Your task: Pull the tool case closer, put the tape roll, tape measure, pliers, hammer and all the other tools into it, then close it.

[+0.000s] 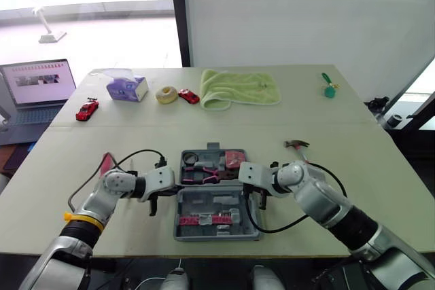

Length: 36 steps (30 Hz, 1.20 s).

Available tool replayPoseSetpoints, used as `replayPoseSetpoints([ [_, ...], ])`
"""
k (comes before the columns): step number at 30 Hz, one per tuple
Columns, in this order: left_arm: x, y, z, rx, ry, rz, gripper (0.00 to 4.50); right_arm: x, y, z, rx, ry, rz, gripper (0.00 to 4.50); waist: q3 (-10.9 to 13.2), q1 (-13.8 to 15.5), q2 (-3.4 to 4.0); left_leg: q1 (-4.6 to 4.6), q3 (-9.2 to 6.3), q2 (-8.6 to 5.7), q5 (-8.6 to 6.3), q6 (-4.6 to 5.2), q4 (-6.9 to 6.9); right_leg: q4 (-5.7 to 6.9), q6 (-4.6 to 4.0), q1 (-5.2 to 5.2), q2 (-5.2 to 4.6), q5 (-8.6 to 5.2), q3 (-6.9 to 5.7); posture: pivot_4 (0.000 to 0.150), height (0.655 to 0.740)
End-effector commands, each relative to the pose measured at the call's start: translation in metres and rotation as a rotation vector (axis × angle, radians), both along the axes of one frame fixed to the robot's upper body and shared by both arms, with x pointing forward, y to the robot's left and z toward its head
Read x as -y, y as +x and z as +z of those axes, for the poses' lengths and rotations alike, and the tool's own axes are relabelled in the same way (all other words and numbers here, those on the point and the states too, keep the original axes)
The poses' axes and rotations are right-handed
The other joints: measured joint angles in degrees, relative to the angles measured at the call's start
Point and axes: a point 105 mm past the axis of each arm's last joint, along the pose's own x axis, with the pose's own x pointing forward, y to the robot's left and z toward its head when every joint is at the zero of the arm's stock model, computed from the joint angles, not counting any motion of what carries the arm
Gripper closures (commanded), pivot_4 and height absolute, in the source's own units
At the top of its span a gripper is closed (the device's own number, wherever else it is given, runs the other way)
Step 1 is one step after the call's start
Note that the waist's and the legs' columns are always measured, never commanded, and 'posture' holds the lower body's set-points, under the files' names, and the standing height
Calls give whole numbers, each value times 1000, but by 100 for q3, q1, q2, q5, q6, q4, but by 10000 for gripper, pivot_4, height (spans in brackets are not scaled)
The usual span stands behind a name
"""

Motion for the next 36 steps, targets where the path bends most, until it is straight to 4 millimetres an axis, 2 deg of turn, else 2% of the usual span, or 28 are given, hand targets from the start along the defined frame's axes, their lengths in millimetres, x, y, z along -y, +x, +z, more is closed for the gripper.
replayPoseSetpoints([
  [1,1,0,-11,-19,37,10,44370,-6,3,11,45,15,36,45000,0,2,0,0,0,0,0,0,0,0,0,0,0,0,0,1500,7400],
  [11,-2,-2,-9,-21,30,18,44370,-1,4,11,56,12,30,45000,0,5,0,-1,0,0,0,-1,0,0,0,0,0,0,0,1500,7400],
  [14,-13,6,4,23,41,49,44370,13,0,14,44,39,9,45000,1,13,-2,-5,0,0,0,-1,0,0,1,-3,0,0,-1,1500,7400],
  [18,-35,9,29,52,36,94,44370,35,-4,35,66,146,-51,45000,11,-36,-10,-19,0,0,0,-1,-2,-3,2,-15,0,-1,-1,1500,7400],
  [21,-69,6,64,95,-20,179,44370,71,-10,68,135,253,-160,45000,25,-107,-7,-19,0,1,0,-1,-9,-2,2,-24,1,-1,0,1500,7400],
  [24,-100,-9,92,88,-144,286,44370,100,-28,94,179,394,-245,45000,32,-132,-8,-22,0,1,-1,-1,-18,-3,4,-25,0,-2,0,1500,7400],
  [26,-122,-21,99,68,-208,371,44370,118,-42,102,202,453,-290,45000,33,-137,-7,-22,1,1,-8,10,-21,-10,9,-22,-1,-7,0,1500,7400],
  [29,-185,-48,93,74,-207,607,44370,164,-73,104,194,551,-418,45000,34,-147,-5,-20,3,1,-13,19,-25,-13,11,-20,-1,-10,0,1500,7400],
  [31,-217,-63,92,98,-232,750,45000,191,-87,105,205,592,-515,39479,46,-159,-6,-16,8,1,-16,23,-24,-14,10,-18,-1,-10,1,1500,7400],
  [32,-236,-74,87,105,-223,830,42373,205,-96,104,210,598,-561,36552,53,-155,-13,-16,9,1,-16,23,-22,-14,8,-18,-1,-10,2,1500,7400],
  [34,-262,-96,78,98,-228,942,37205,226,-110,102,230,595,-629,27909,61,-151,-24,-14,10,1,-15,22,-19,-14,-16,-17,-1,-21,2,1500,7400],
  [36,-278,-112,69,100,-223,1022,27715,239,-121,98,238,613,-677,17629,62,-152,-27,-6,10,2,-15,20,-16,-15,-25,-11,-2,-21,2,1500,7400],
])
